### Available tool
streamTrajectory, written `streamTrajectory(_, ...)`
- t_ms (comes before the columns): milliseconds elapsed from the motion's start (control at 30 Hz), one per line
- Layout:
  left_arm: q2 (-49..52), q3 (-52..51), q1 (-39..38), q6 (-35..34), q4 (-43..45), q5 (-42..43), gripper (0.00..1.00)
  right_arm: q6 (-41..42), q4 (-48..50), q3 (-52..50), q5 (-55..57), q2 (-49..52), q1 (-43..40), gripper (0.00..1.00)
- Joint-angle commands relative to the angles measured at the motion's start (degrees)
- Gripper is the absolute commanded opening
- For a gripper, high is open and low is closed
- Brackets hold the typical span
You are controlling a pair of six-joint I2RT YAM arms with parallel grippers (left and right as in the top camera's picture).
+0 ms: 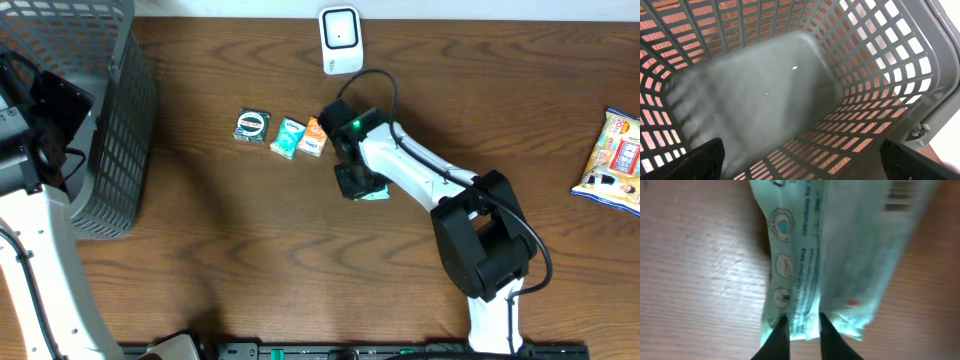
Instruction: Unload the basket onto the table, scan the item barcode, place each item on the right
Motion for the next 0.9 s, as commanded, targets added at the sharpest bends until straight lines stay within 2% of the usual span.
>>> streamTrajectory(0, 0.02, 0.35, 0.2, -0.26, 0.0, -0.52, 0.98, 0.59, -2.64, 6.45, 5.84, 0.68, 0.46, 0.18)
streamTrajectory(267, 0.02, 0.35, 0.2, -0.26, 0.0, -0.52, 0.98, 0.57, -1.92, 10.4, 10.36, 0.68, 2.45, 0.47)
streamTrajectory(400, 0.02, 0.35, 0.2, -0.26, 0.0, -0.52, 0.98, 0.57, -1.42, 10.32, 10.99, 0.7, 2.43, 0.75)
streamTrajectory(500, 0.02, 0.35, 0.2, -0.26, 0.0, -0.52, 0.98, 0.59, -0.17, 9.79, 10.99, 0.96, 2.47, 0.86)
streamTrajectory(733, 0.02, 0.35, 0.2, -0.26, 0.0, -0.52, 0.98, 0.61, 2.34, 6.51, 13.77, 3.41, 2.78, 0.99)
streamTrajectory(833, 0.02, 0.35, 0.2, -0.26, 0.0, -0.52, 0.98, 0.7, 2.4, 6.49, 16.39, 4.96, 3.17, 0.98)
streamTrajectory(867, 0.02, 0.35, 0.2, -0.26, 0.0, -0.52, 0.98, 1.27, 2.29, 6.49, 16.55, 5.75, 3.43, 0.92)
